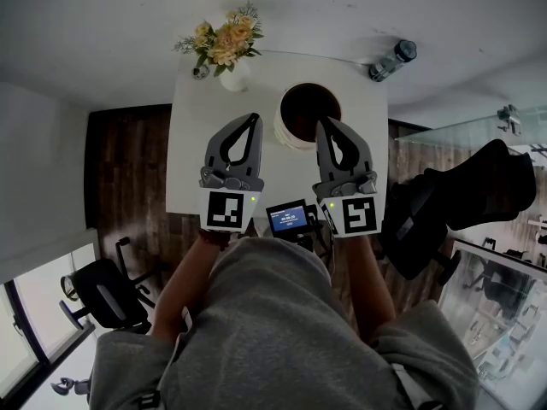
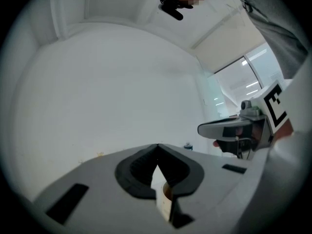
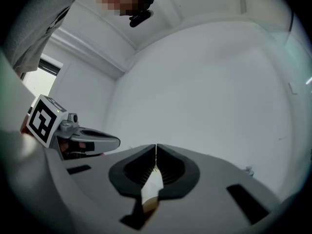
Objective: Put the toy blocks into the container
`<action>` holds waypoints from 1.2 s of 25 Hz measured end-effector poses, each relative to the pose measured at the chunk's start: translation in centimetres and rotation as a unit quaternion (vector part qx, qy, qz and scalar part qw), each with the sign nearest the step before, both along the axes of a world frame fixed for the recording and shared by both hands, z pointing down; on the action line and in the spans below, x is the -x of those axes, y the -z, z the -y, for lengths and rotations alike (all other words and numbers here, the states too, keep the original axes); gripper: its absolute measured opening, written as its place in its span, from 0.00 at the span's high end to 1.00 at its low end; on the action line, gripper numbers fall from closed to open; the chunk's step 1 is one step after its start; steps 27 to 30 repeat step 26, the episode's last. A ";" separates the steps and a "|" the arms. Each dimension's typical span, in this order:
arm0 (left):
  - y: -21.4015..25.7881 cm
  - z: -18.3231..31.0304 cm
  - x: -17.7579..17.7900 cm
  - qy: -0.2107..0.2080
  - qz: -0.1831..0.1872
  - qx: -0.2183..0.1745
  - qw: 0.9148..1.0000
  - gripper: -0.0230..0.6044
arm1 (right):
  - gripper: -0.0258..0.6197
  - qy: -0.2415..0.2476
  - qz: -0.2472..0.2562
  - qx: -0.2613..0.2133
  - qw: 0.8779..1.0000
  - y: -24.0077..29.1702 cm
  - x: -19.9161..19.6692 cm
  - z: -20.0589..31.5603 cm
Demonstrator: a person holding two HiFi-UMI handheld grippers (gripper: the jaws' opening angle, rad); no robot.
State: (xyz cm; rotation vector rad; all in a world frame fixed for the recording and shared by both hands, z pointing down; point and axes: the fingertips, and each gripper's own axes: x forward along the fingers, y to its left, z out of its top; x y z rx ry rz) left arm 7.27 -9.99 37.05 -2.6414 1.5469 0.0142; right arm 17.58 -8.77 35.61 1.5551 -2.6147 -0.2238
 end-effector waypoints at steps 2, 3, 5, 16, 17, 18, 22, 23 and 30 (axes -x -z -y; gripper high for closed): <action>-0.1 0.0 -0.1 -0.001 0.000 0.000 1.000 0.95 | 0.95 0.000 -0.001 0.001 1.000 -0.1 0.0 0.1; -0.1 0.1 -0.1 -0.001 -0.002 0.000 1.000 0.95 | 0.95 -0.001 -0.002 0.001 1.000 -0.2 0.0 0.1; -0.2 0.1 -0.1 -0.001 -0.002 0.001 1.000 0.95 | 0.95 -0.001 -0.004 0.001 1.000 -0.3 0.0 0.1; -0.6 0.1 0.1 0.002 0.001 0.006 1.000 0.95 | 0.95 -0.004 -0.004 0.011 1.000 -0.9 -0.1 0.6; -0.7 0.1 0.2 0.002 0.001 0.007 1.000 0.95 | 0.95 -0.004 -0.005 0.012 1.000 -1.0 -0.1 0.6; -0.7 0.0 0.2 0.003 0.001 0.007 1.000 0.95 | 0.95 -0.004 -0.004 0.013 1.000 -1.1 0.0 0.6; -0.9 -0.1 0.4 0.005 0.001 0.009 1.000 0.95 | 0.95 -0.002 -0.009 0.017 1.000 -1.3 0.0 0.5; -0.9 -0.1 0.5 0.006 0.000 0.010 1.000 0.95 | 0.95 -0.001 -0.010 0.017 1.000 -1.4 0.1 0.5; -1.1 0.0 0.6 0.008 -0.002 0.012 1.000 0.95 | 0.95 0.002 -0.015 0.017 1.000 -1.5 0.2 0.5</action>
